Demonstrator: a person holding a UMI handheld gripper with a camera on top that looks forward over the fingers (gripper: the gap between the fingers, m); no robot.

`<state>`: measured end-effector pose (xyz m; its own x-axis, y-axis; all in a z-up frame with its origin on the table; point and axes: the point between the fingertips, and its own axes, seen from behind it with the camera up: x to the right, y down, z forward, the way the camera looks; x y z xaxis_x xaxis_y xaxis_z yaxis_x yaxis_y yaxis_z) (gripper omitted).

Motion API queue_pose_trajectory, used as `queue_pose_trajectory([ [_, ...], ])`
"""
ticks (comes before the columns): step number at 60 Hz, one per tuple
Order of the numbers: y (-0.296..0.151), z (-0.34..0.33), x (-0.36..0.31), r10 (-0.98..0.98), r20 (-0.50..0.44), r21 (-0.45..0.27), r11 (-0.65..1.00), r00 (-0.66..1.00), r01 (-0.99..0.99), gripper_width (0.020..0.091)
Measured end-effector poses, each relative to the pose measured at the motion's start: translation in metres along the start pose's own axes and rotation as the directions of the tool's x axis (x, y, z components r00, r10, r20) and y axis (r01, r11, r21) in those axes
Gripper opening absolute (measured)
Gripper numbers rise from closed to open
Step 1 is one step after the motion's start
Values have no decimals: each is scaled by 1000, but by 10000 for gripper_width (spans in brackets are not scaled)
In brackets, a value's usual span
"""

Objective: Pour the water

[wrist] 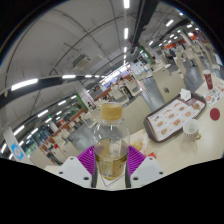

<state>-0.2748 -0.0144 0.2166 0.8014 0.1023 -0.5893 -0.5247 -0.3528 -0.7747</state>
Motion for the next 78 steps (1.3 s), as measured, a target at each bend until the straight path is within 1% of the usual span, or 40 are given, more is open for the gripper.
queue_pose_trajectory([
  [4,-30,14,4,188,68,10,982,980,-189,372],
  [8,-57,26,18,403,134,-11,914,905,-406,372],
  [9,-64,29,24,458,148,-17,887,876,-461,372],
  [10,-74,17,15,516,161,-27,855,842,-518,373],
  [11,-78,31,28,563,177,-34,823,807,-567,373],
  [13,-87,37,42,656,196,-50,749,729,-661,375],
  [16,-95,49,70,766,198,-67,633,611,-771,373],
  [17,-99,39,70,797,197,-75,593,571,-802,372],
  [21,-99,60,102,884,199,-88,445,422,-891,370],
  [23,-100,58,112,915,203,-107,374,348,-921,372],
  [29,-91,76,143,975,197,-146,134,104,-980,371],
  [33,-80,82,159,986,167,-152,48,22,-987,371],
  [36,-70,86,165,989,149,-151,25,3,-988,371],
  [37,-70,76,166,989,145,-163,10,-14,-987,372],
  [40,-62,87,170,993,117,-156,22,3,-987,373],
  [44,-58,88,166,995,99,-172,32,15,-985,371],
  [45,-59,74,165,995,97,-182,32,15,-983,371],
  [47,-59,81,164,994,88,-179,76,61,-981,371],
  [52,-69,78,154,972,79,-189,232,221,-954,372],
  [56,-87,69,146,925,104,-197,380,366,-904,373],
  [57,-93,58,143,909,111,-196,417,402,-888,371],
  [59,-103,63,142,863,119,-182,506,491,-843,371],
  [63,-131,53,143,726,138,-133,687,673,-714,372],
  [67,-166,37,150,527,133,-54,849,839,-525,373],
  [70,-190,29,156,352,113,11,935,929,-356,373],
  [73,-214,12,169,180,74,59,981,981,-184,373],
  [78,-238,2,193,-94,-42,107,989,995,98,373],
])
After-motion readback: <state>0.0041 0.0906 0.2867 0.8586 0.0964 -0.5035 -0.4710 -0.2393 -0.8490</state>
